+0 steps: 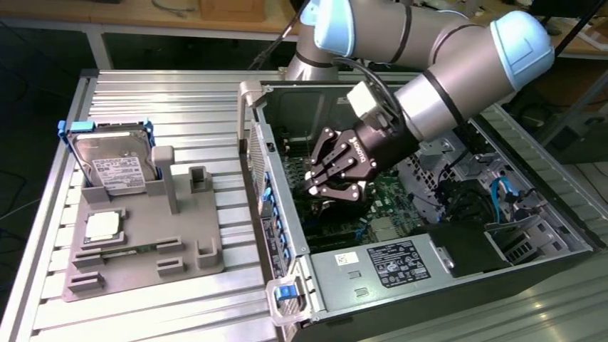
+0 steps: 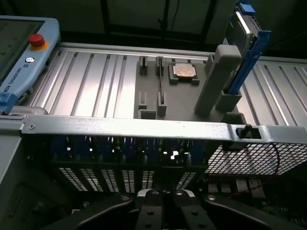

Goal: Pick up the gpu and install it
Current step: 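Press down on the gpu until it lock into place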

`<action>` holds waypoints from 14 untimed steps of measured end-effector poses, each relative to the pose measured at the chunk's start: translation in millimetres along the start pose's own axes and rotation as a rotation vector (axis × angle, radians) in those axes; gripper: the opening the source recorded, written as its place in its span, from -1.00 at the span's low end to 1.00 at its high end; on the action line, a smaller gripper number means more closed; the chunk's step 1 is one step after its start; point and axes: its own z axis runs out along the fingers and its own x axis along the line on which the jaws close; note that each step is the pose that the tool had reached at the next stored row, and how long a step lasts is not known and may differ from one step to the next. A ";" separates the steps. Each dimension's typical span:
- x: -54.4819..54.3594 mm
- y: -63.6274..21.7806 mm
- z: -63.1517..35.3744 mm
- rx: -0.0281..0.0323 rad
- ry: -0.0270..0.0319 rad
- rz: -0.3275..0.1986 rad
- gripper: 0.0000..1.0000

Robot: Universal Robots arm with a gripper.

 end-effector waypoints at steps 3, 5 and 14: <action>-6.5 0.6 5.5 -0.0002 0.0034 0.002 -0.79; -7.7 0.1 6.0 -0.0001 0.0036 0.002 -0.79; -7.7 -3.2 3.0 -0.0727 0.0004 0.004 -0.79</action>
